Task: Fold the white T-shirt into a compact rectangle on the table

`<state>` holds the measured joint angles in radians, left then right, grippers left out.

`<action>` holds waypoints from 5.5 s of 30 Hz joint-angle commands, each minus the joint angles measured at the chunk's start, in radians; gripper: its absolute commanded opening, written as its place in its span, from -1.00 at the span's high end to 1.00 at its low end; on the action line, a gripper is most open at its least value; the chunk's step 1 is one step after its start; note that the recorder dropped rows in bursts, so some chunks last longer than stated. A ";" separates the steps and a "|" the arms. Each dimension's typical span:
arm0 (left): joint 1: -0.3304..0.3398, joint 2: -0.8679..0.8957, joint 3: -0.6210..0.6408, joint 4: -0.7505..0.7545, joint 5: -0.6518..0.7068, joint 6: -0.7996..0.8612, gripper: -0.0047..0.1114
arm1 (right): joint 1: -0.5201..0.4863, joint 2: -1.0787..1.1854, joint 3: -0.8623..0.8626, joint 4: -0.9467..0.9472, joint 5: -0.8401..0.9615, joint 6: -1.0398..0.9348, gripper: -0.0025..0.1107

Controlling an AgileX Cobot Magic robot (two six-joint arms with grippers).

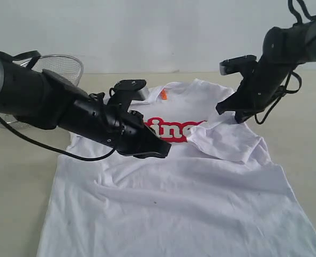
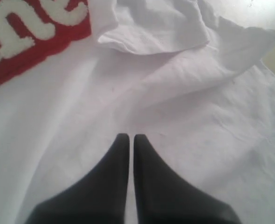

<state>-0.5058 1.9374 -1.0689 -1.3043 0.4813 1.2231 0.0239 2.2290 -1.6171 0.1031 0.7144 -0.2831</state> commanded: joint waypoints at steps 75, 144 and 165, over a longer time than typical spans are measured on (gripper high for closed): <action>-0.097 0.301 -0.329 -0.101 -0.121 0.219 0.84 | 0.015 0.215 -0.548 -0.103 0.201 -0.122 0.15; -0.097 0.333 -0.329 0.154 0.103 -0.086 0.84 | -0.045 0.193 -0.548 -0.807 0.195 0.379 0.94; 0.163 0.134 -0.293 0.471 0.047 -0.294 0.84 | 0.068 -0.098 -0.173 -0.168 0.507 0.107 0.96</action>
<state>-0.3822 2.0903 -1.3819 -0.8629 0.5187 0.9469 0.0716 2.1730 -1.8891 -0.0648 1.2144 -0.1918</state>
